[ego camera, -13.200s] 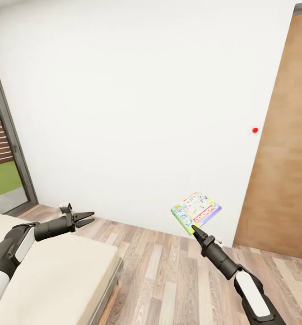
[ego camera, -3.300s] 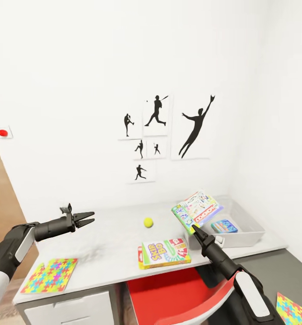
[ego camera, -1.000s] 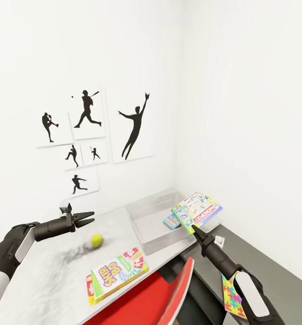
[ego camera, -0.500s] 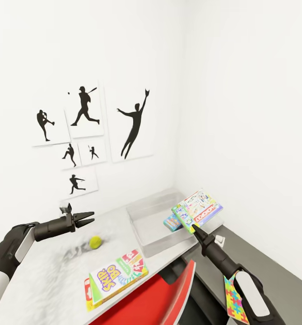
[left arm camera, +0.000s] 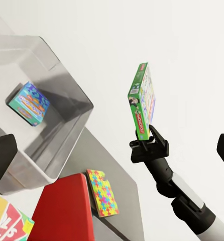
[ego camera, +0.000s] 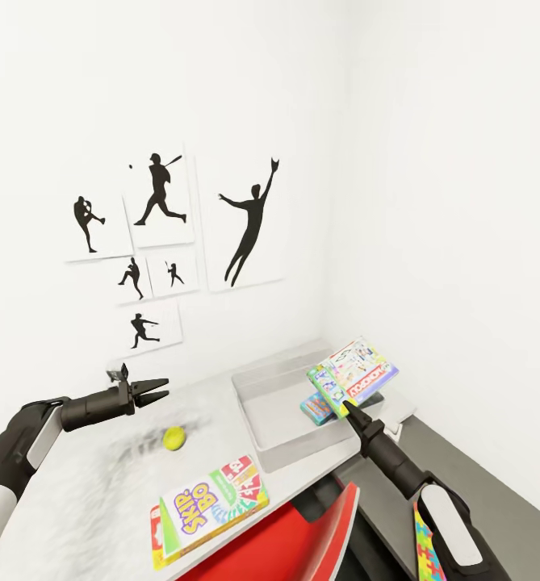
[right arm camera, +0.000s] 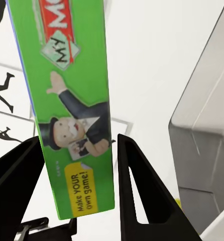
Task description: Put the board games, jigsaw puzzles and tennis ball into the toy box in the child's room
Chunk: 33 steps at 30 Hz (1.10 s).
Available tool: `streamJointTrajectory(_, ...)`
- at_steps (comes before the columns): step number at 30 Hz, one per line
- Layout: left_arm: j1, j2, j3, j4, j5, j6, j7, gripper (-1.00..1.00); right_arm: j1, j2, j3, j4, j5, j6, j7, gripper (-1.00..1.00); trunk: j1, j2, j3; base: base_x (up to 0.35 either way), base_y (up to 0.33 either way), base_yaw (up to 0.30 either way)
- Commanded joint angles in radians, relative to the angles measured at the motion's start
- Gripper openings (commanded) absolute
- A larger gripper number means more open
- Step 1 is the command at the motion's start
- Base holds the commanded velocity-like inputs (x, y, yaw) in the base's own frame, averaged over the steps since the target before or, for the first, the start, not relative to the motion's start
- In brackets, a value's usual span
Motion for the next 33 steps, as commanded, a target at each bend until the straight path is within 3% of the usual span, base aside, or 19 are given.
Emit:
streamJointTrajectory(1,-0.001,0.000,0.000,0.000,0.003,0.009,-0.001,1.00,-0.001,0.000,-0.002,0.000,-0.006,0.007,0.000,-1.00,0.000,-0.002,-0.002,0.002,-0.002,0.002)
streamJointTrajectory(21,-0.001,0.000,0.001,0.000,0.002,0.010,-0.001,1.00,-0.001,0.001,0.001,-0.006,-0.005,0.009,-0.004,-1.00,0.000,-0.002,-0.002,0.047,-0.018,0.000)
streamJointTrajectory(24,-0.001,0.001,0.002,0.000,0.003,0.011,-0.001,1.00,-0.007,0.006,0.020,-0.006,-0.001,0.014,-0.071,-1.00,0.000,-0.002,-0.002,0.000,0.000,0.000)
streamJointTrajectory(27,-0.001,0.002,0.002,0.000,0.003,0.012,-0.001,1.00,-0.041,0.009,0.045,-0.034,-0.003,0.026,-0.222,-1.00,0.000,-0.002,-0.002,0.000,0.000,0.000)
streamJointTrajectory(29,-0.001,0.002,0.002,0.000,0.003,0.012,-0.001,1.00,-0.092,0.011,0.056,-0.063,-0.007,0.045,-0.326,-1.00,0.000,-0.002,-0.002,0.000,0.000,0.000)
streamJointTrajectory(30,-0.001,0.002,0.002,0.000,0.003,0.012,-0.002,1.00,-0.149,0.019,0.066,-0.080,-0.009,0.080,-0.423,-1.00,0.000,-0.002,-0.002,0.000,0.000,0.000)
streamJointTrajectory(31,-0.001,0.003,0.002,0.000,0.003,0.012,-0.002,1.00,-0.169,0.024,0.069,-0.083,-0.010,0.094,-0.453,-1.00,0.000,-0.002,-0.002,0.000,0.000,0.000)
streamJointTrajectory(33,-0.001,0.004,0.002,0.000,0.003,0.013,-0.003,1.00,-0.257,0.060,0.076,-0.084,-0.010,0.155,-0.554,-1.00,0.000,-0.002,-0.002,0.000,0.000,0.000)
